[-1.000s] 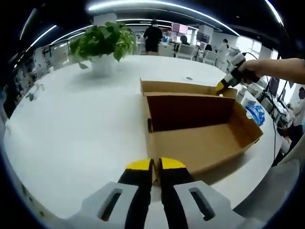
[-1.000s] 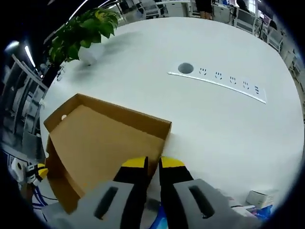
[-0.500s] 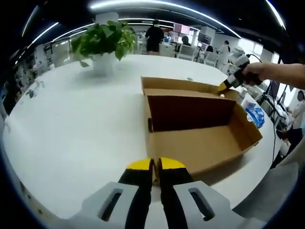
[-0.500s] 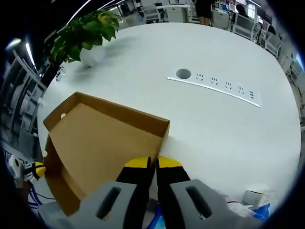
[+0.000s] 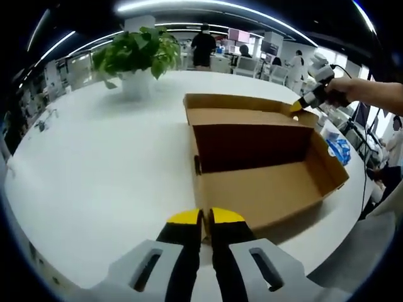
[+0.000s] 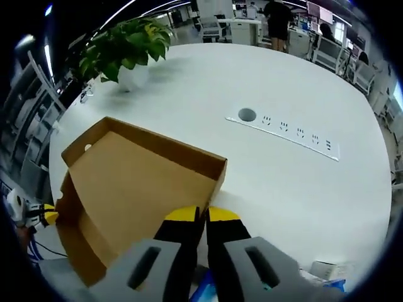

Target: Operate the shoe box by opening the lid, removing the specified soft item, and placing it in the target area until the item is outside and the box remains undamaged.

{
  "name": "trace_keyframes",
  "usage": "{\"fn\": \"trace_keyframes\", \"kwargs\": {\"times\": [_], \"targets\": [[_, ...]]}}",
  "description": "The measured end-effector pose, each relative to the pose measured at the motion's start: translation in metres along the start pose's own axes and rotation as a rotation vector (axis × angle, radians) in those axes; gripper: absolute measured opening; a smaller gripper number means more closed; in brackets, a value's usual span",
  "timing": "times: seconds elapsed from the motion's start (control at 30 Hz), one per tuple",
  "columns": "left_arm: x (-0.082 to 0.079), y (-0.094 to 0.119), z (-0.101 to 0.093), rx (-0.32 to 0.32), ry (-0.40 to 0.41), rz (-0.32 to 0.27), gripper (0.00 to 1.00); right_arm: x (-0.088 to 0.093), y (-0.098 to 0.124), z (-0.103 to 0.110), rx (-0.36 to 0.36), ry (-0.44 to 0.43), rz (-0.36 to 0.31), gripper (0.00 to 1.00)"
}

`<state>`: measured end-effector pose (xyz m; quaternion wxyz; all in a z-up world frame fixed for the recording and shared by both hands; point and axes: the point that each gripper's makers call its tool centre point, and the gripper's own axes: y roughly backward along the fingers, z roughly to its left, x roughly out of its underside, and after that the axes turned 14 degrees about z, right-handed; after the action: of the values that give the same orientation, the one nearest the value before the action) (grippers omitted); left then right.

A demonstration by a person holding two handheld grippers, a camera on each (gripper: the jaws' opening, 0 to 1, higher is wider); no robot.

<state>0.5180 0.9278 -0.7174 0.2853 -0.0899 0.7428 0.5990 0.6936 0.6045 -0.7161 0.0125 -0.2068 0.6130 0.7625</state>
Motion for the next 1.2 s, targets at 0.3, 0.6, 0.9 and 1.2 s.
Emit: {"fn": "trace_keyframes", "kwargs": {"times": [0.3,0.6,0.9,1.2], "targets": [[0.0,0.0,0.001,-0.009,0.012,-0.004,0.01,-0.007,0.014,0.003,-0.01,0.017,-0.056,0.02],[0.0,0.0,0.001,-0.017,0.016,0.002,0.01,-0.006,0.025,0.005,0.014,0.084,-0.121,0.02],[0.0,0.0,-0.002,-0.018,0.016,0.004,0.01,-0.002,0.04,0.009,0.022,0.163,-0.194,0.02],[0.0,0.0,-0.003,-0.018,0.012,0.007,0.01,-0.005,0.055,0.016,0.032,0.22,-0.279,0.02]]}}
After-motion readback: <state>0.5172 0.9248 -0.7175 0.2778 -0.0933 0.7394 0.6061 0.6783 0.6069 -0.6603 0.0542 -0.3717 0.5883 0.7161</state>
